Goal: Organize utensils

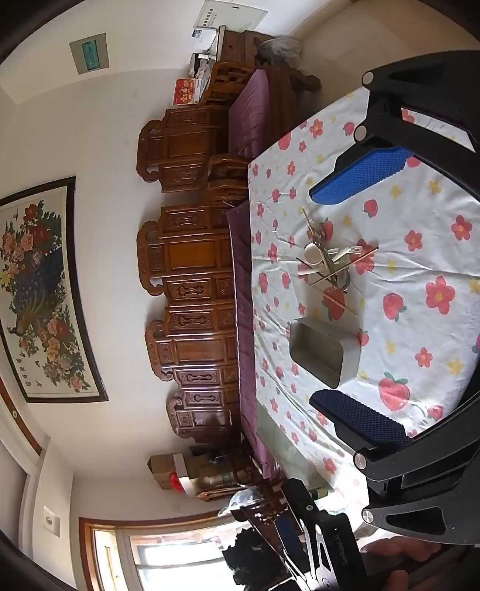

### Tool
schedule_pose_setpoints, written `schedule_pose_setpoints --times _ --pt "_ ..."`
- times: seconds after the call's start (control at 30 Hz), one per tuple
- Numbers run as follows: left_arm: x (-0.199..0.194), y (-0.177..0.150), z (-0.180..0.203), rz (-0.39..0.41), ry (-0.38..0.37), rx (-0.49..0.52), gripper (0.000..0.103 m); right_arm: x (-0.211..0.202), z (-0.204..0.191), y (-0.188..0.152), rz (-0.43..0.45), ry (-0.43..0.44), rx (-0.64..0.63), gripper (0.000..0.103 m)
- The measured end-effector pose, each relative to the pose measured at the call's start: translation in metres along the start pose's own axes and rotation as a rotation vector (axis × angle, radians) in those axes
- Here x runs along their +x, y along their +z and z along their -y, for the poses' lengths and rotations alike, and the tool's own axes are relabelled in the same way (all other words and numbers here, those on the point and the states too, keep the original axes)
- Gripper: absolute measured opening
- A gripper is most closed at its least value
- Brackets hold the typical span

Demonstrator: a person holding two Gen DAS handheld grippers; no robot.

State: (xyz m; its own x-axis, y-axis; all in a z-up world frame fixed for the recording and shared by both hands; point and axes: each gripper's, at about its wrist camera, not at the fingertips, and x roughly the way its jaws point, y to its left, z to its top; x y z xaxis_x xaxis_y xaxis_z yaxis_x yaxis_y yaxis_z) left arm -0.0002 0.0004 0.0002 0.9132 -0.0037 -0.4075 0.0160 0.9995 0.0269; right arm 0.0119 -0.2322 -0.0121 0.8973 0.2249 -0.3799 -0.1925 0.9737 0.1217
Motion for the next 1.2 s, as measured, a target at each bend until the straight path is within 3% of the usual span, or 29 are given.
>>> schedule_pose_setpoints --times 1.2 --pt "-0.0001 -0.0001 0.0000 0.003 -0.003 0.001 0.095 -0.0005 -0.0014 -0.0009 -0.002 0.001 0.002 0.100"
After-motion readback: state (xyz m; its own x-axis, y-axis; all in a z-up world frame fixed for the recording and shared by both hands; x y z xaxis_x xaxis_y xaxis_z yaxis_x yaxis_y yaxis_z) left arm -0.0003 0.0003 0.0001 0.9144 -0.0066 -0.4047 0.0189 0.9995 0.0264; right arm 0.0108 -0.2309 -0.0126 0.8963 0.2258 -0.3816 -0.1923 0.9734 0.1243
